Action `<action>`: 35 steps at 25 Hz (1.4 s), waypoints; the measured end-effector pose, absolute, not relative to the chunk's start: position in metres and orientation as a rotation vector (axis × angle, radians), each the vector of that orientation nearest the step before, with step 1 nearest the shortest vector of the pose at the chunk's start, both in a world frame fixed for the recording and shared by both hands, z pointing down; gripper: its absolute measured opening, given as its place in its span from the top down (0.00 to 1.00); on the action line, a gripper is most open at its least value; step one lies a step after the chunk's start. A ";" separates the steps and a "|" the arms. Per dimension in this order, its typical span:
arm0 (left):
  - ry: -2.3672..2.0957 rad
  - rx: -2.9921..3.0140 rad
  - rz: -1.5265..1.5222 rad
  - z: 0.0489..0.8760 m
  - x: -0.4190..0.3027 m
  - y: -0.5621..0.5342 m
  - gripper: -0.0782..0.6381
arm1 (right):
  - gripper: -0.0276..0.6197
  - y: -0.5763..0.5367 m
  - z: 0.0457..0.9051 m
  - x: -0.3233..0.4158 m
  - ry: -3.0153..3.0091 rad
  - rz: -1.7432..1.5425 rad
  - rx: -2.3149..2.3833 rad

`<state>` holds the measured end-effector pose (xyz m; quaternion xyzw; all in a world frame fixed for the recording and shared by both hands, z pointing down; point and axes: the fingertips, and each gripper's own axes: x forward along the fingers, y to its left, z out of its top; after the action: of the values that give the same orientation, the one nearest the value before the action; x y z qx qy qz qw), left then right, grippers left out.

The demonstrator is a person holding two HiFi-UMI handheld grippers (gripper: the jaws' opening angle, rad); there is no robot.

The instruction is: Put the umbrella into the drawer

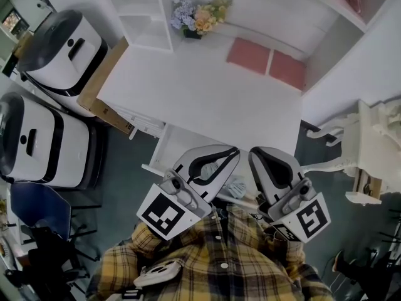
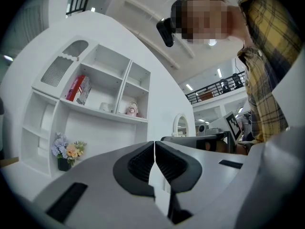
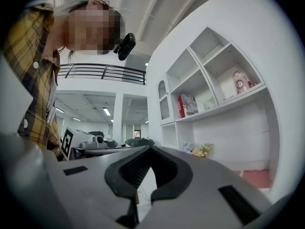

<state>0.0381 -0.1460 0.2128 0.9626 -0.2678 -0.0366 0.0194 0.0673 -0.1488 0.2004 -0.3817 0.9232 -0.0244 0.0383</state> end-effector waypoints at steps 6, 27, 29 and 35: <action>-0.803 3.001 -0.096 0.212 0.038 -0.144 0.85 | 0.93 -0.149 0.205 0.066 2.858 -0.078 -1.176; -0.703 3.068 -0.042 0.216 0.043 -0.137 0.85 | 0.93 -0.148 0.216 0.064 2.886 -0.135 -1.152; -0.697 3.084 -0.032 0.216 0.044 -0.137 0.85 | 0.93 -0.148 0.216 0.064 2.891 -0.133 -1.153; -0.697 3.072 -0.010 0.221 0.040 -0.139 0.85 | 0.93 -0.148 0.219 0.063 2.892 -0.143 -1.151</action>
<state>0.0401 -0.1391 0.2213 0.9752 -0.2213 -0.0031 -0.0042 0.0634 -0.1478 0.2194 -0.3695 0.9280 -0.0459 0.0129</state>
